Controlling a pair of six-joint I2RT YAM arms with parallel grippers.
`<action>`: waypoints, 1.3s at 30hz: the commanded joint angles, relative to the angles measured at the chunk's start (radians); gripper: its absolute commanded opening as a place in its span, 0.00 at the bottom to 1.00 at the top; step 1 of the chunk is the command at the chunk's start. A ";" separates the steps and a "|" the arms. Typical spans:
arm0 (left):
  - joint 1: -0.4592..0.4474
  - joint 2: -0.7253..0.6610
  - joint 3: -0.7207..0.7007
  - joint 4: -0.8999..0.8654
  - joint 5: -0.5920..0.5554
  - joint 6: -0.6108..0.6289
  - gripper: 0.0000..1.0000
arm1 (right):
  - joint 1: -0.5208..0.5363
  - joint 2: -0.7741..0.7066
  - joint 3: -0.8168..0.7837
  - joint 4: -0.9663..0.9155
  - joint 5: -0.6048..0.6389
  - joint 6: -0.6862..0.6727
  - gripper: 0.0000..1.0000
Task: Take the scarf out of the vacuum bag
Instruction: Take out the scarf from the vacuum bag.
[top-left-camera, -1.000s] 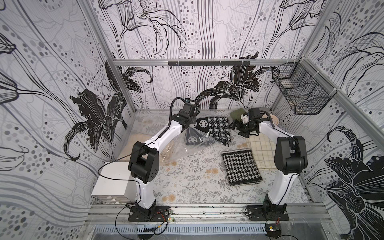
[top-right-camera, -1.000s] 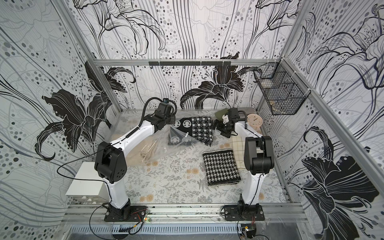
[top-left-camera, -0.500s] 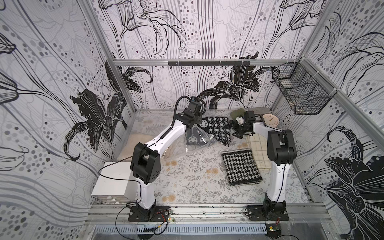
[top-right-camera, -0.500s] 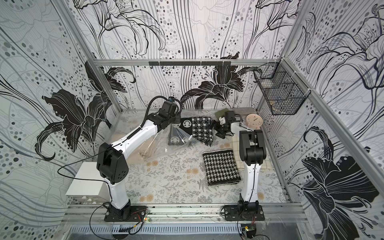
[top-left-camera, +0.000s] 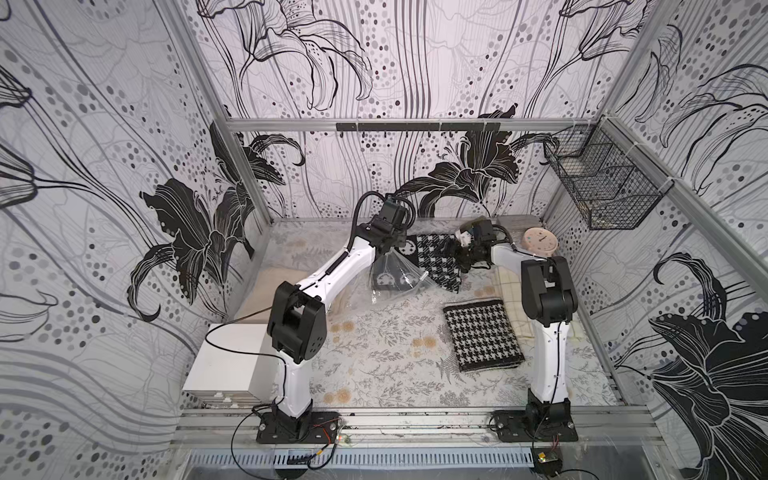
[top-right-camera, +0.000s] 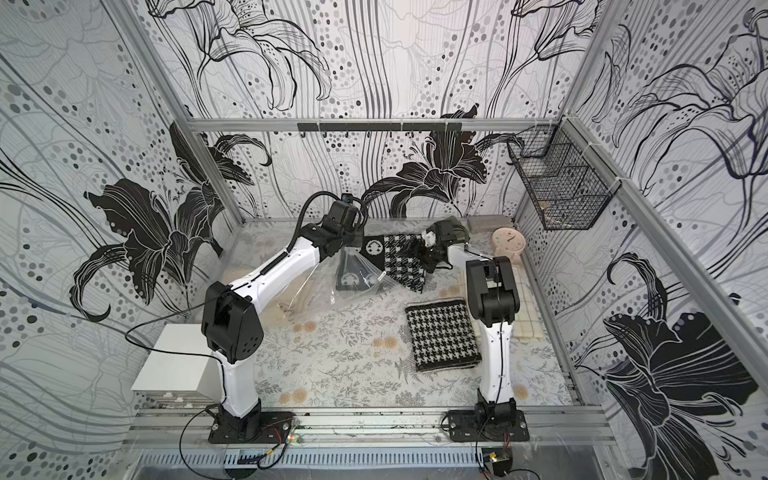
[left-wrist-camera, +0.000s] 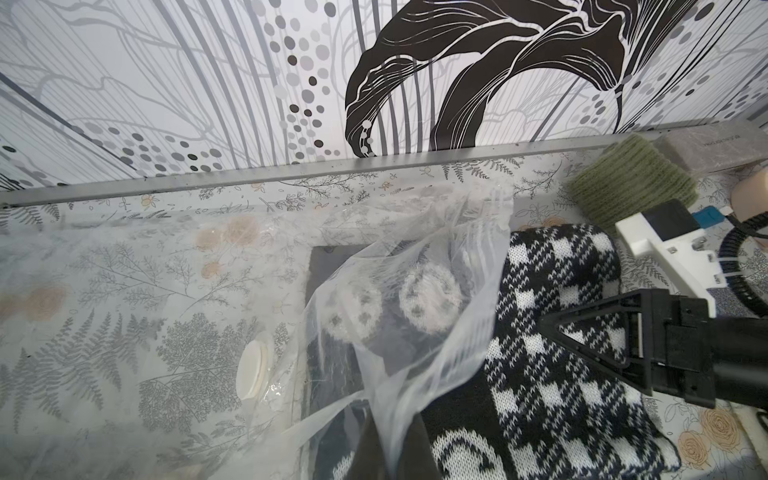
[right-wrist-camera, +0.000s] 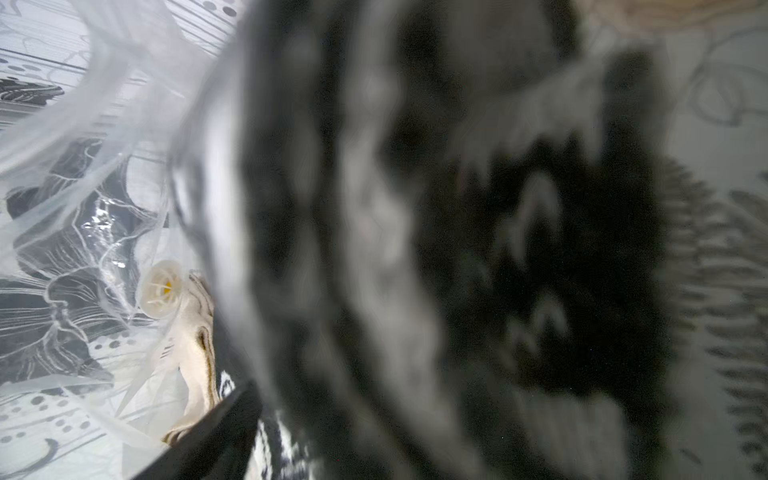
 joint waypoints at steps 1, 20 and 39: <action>-0.004 0.005 0.039 0.031 0.005 0.016 0.00 | 0.013 0.071 -0.021 -0.032 -0.020 0.041 0.80; -0.003 -0.025 -0.038 0.062 -0.012 0.014 0.00 | 0.015 0.006 0.174 -0.295 0.069 -0.108 0.03; -0.003 -0.031 -0.072 0.085 -0.025 0.011 0.00 | 0.047 -0.100 0.338 -0.545 0.202 -0.222 0.00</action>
